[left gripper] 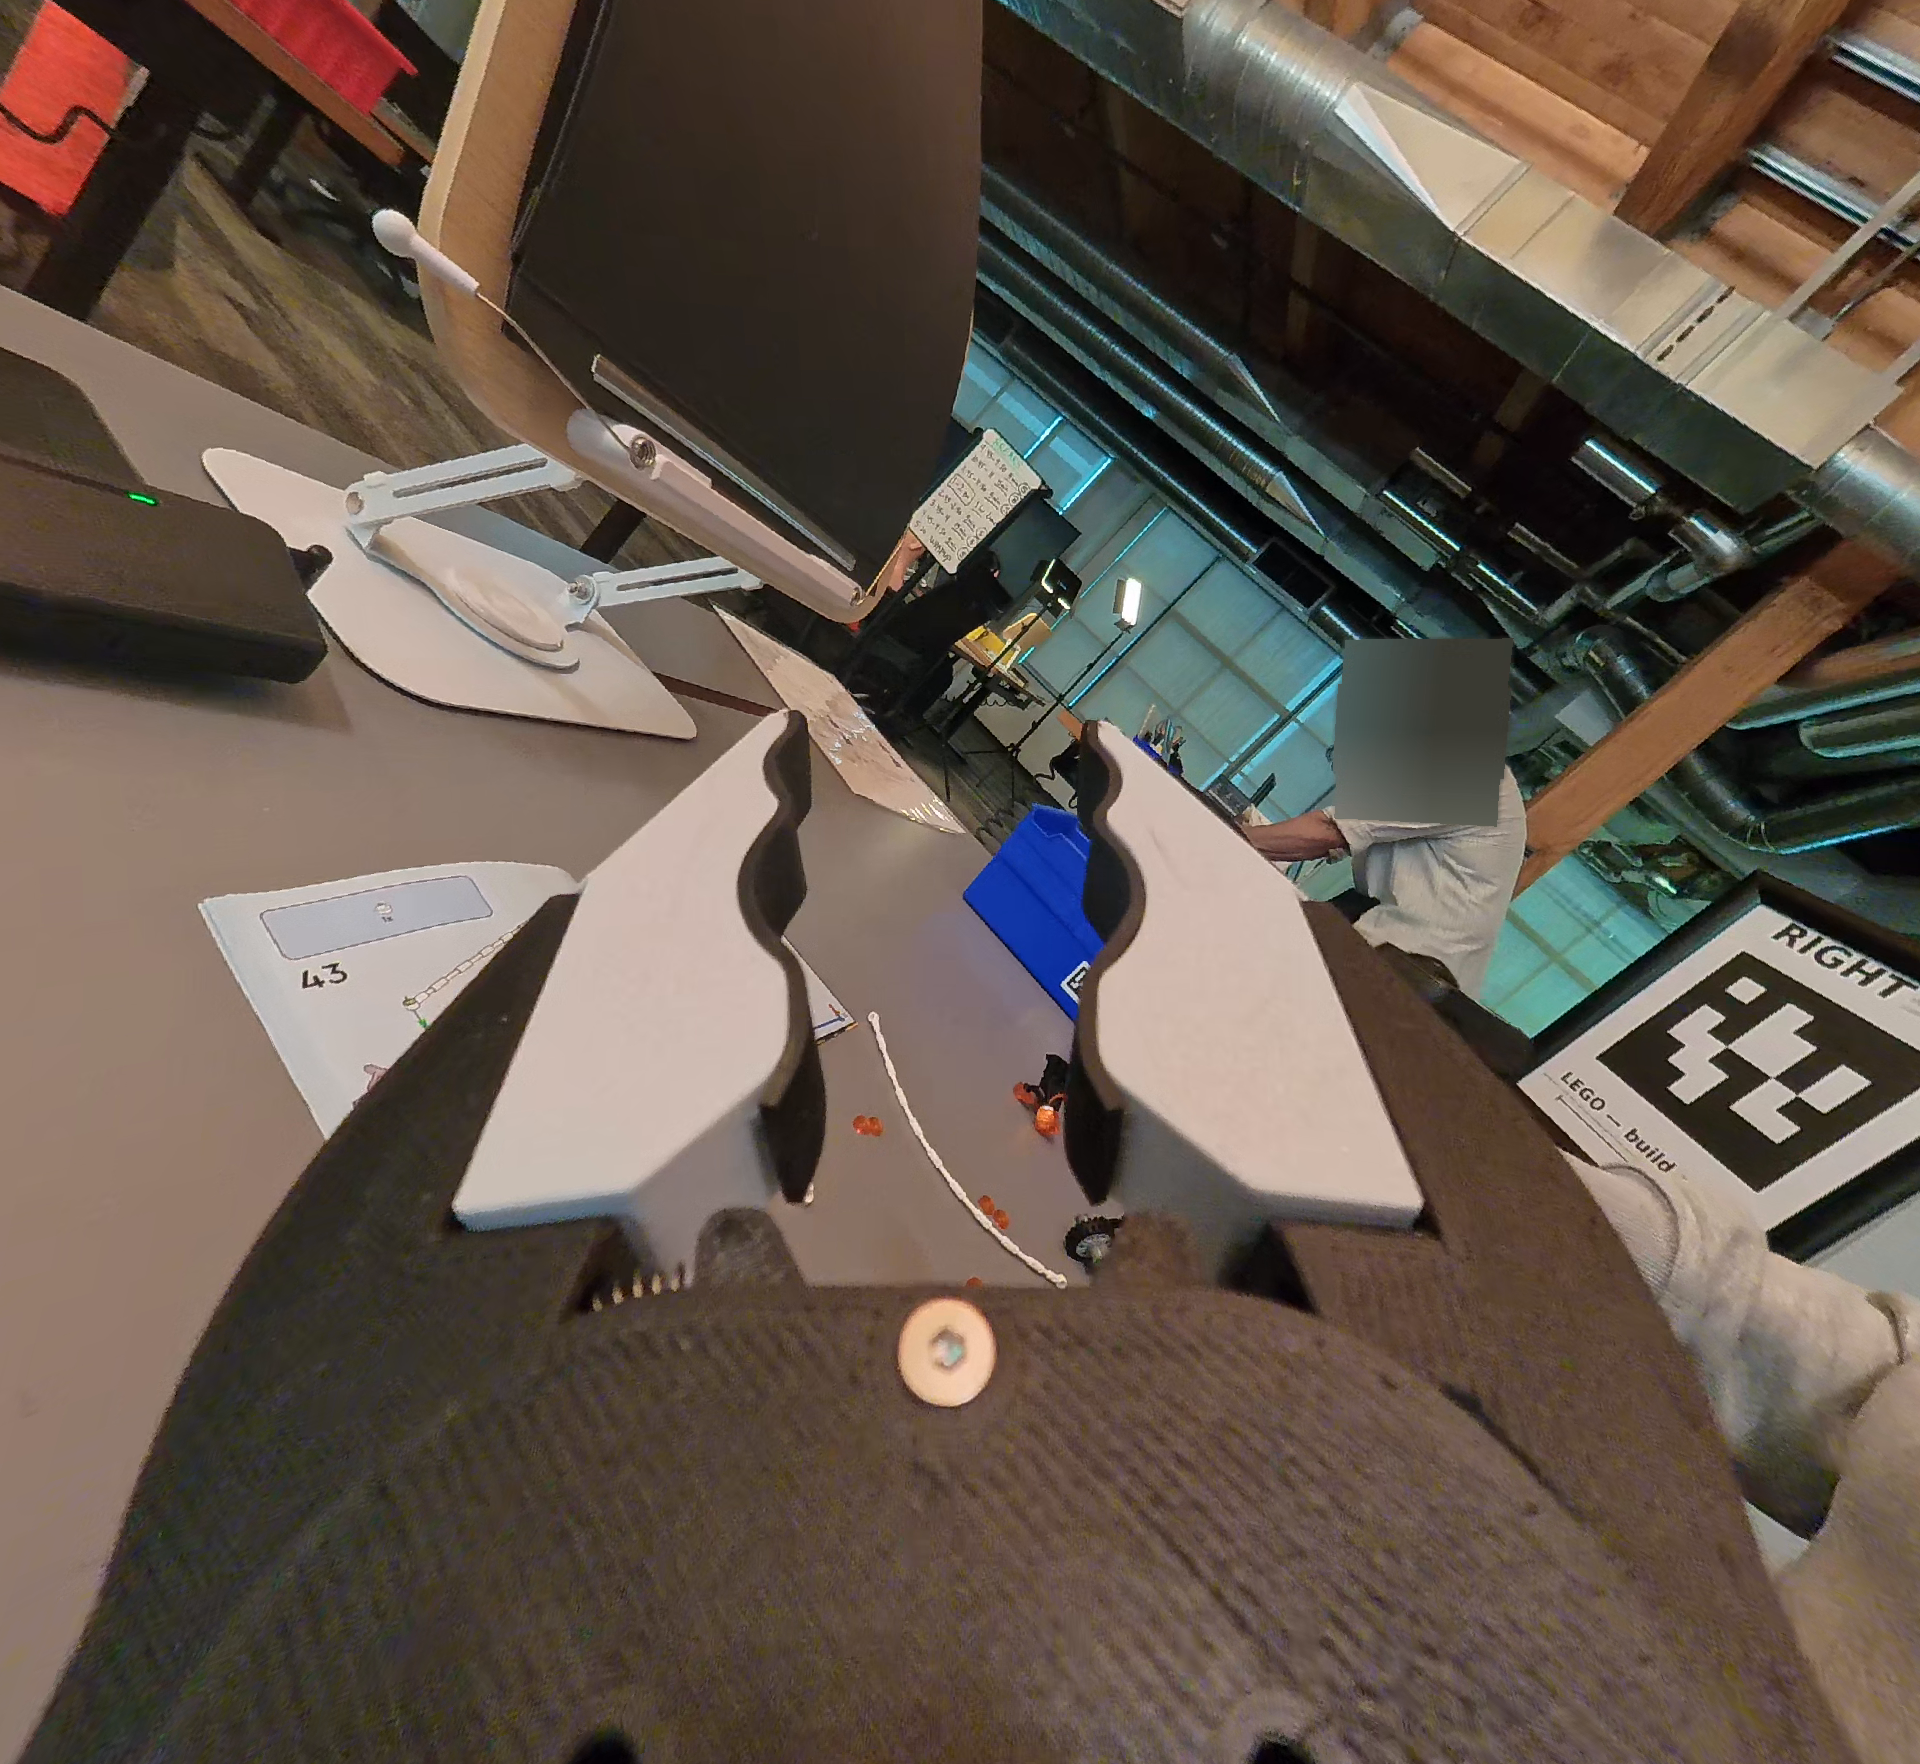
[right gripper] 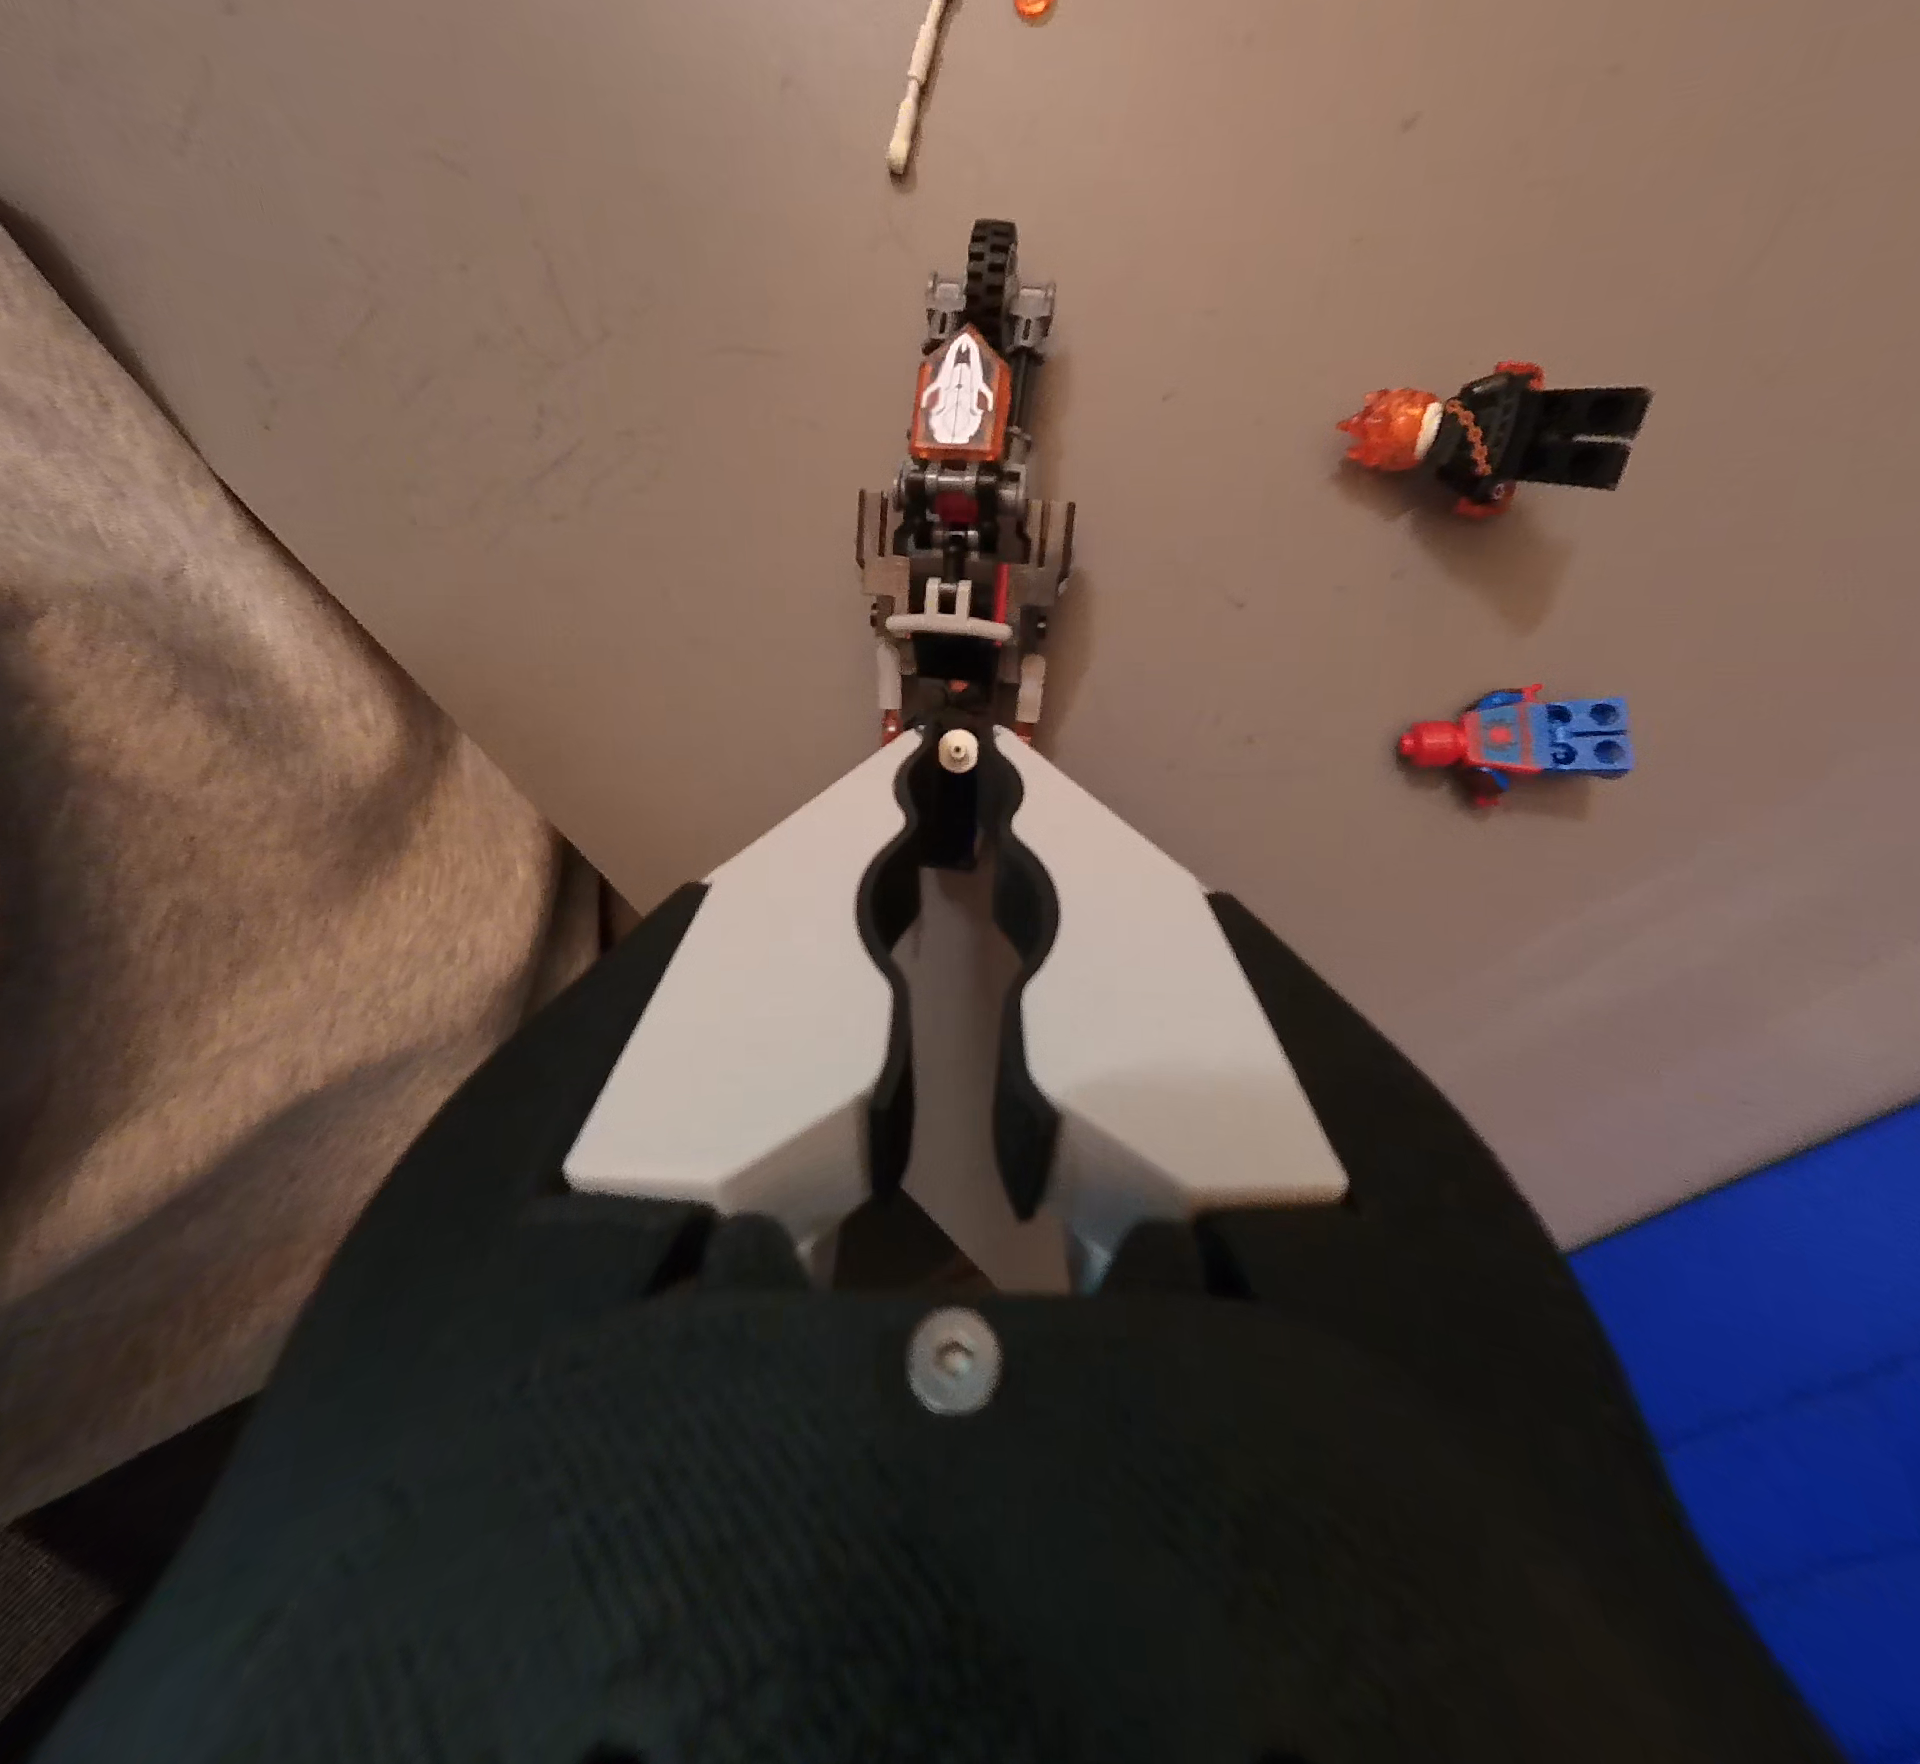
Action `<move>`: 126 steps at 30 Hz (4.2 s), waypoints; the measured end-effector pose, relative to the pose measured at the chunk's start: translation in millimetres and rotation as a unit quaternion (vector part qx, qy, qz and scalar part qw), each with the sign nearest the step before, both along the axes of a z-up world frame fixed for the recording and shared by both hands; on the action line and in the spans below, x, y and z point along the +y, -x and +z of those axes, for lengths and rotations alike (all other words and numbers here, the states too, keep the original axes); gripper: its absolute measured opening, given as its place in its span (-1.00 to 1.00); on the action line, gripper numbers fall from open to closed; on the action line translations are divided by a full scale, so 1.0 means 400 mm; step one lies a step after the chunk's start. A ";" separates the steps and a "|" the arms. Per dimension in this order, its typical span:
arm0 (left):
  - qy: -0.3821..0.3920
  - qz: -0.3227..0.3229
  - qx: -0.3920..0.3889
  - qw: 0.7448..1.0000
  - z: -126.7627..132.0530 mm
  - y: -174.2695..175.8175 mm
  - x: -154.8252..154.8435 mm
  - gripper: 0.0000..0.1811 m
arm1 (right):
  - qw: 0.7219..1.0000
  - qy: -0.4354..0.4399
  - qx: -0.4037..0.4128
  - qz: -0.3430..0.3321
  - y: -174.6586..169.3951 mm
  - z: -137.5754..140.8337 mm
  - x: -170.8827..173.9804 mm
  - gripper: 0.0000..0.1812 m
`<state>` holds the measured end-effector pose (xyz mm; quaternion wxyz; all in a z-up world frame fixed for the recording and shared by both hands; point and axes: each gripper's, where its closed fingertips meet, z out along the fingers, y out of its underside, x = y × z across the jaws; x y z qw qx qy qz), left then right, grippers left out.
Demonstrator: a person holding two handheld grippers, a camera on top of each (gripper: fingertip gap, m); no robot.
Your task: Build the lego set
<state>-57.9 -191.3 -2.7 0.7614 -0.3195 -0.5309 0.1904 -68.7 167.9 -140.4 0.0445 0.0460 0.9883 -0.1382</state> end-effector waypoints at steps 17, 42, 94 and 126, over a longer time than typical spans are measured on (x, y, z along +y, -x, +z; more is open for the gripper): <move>0.002 0.000 0.000 1.000 0.001 0.000 0.002 -0.45 | 1.000 0.011 0.028 -0.005 -0.008 0.002 -0.012 -0.85; 0.001 -0.002 -0.001 1.000 -0.001 0.002 0.005 -0.45 | 0.997 0.010 0.074 0.018 0.008 0.027 -0.003 -0.90; 0.003 -0.002 -0.003 1.000 -0.002 0.004 0.008 -0.45 | 0.985 0.113 0.100 -0.084 0.005 0.012 0.011 -1.00; 0.000 -0.002 0.000 1.000 -0.001 0.002 0.005 -0.45 | 0.993 -0.107 -0.010 -0.048 0.056 -0.008 0.021 -1.00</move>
